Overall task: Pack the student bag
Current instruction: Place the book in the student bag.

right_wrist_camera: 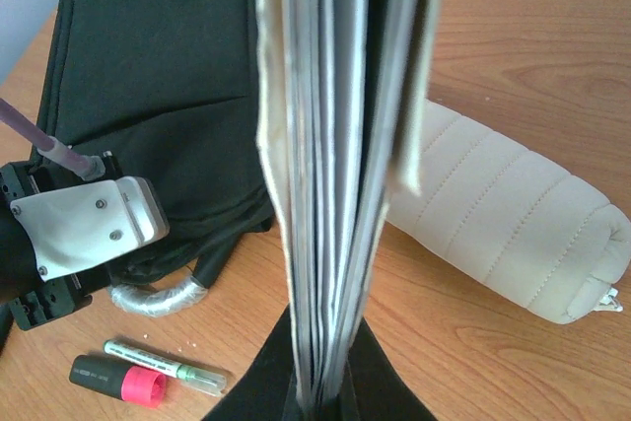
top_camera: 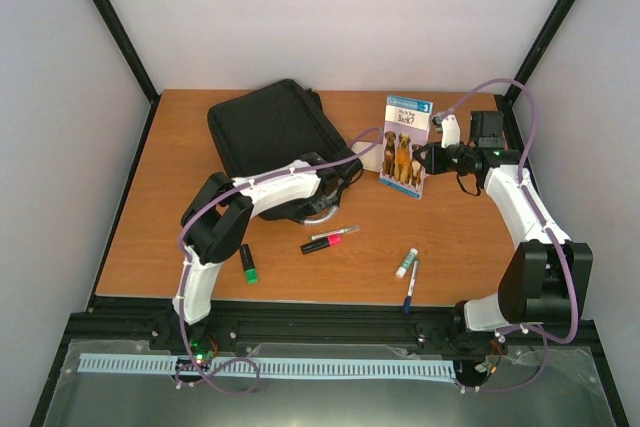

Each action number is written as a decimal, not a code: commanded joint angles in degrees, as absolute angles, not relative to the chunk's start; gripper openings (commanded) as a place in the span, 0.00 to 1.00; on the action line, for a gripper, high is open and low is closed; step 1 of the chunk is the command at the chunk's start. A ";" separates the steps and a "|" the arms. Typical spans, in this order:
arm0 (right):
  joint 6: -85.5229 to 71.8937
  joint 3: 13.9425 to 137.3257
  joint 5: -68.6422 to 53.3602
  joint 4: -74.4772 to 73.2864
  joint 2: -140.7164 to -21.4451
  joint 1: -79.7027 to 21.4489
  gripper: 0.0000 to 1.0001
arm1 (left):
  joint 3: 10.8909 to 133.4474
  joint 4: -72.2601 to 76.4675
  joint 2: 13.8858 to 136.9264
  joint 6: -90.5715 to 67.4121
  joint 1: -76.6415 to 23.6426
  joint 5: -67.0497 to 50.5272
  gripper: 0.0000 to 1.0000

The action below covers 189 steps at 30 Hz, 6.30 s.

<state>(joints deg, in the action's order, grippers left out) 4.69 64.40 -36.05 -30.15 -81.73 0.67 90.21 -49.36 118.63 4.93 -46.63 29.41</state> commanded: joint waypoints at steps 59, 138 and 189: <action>1.13 70.22 -73.93 -43.48 -106.56 -19.52 0.03 | 85.35 -38.24 91.51 -0.68 -41.59 26.56 0.01; 61.39 45.12 15.03 -3.06 -90.23 -59.16 0.56 | 82.44 -37.68 85.18 -2.47 -40.78 21.10 0.01; 72.80 61.72 5.96 7.07 -107.22 -50.44 0.24 | 82.34 -38.06 84.76 -2.64 -40.77 18.38 0.01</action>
<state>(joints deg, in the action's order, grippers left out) 77.34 61.10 12.10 15.73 -111.85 -50.30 80.82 -41.60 87.85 -1.43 -40.75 19.62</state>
